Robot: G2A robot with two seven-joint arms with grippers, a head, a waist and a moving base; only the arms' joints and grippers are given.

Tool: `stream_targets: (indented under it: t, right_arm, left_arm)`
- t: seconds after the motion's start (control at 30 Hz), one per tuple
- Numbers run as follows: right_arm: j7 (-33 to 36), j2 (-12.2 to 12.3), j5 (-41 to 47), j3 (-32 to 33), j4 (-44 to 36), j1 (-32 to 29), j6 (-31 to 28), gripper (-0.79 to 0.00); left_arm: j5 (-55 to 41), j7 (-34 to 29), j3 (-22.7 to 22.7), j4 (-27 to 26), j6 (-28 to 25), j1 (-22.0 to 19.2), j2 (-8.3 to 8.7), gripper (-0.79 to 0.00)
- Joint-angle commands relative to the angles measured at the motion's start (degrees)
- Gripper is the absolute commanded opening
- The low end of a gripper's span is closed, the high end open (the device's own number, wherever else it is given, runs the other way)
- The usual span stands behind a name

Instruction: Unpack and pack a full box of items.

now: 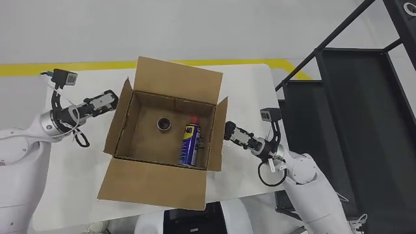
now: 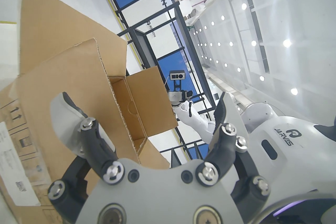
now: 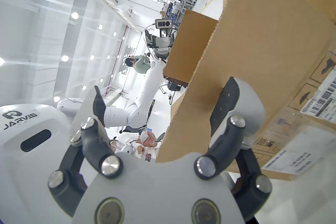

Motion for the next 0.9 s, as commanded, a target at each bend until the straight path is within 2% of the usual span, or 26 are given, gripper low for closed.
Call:
stream_targets:
  t: [0.0, 0.27, 0.57, 0.87]
  right_arm:
    - [-0.08, -0.09, 0.23, -1.36, 0.66, 0.51, 0.0, 0.0]
    - [0.43, -0.5, 0.16, -7.16, 3.02, 3.1, 0.24, 0.0]
    - [-1.25, -1.06, -3.45, -12.25, 7.22, 6.8, 0.21, 0.0]
    - [-3.45, -1.09, -8.71, -14.29, 9.67, 8.45, 0.8, 0.0]
  left_arm:
    - [0.8, 0.19, 2.0, 0.09, 0.01, -1.02, -0.22, 0.0]
    - [1.9, -0.78, 7.15, 2.18, -0.17, -3.98, -0.83, 0.0]
    - [4.27, -5.17, 11.34, 3.47, -1.65, -5.09, -1.05, 0.0]
    - [9.06, -6.26, 13.32, 3.98, -1.47, -5.57, -0.88, 0.0]
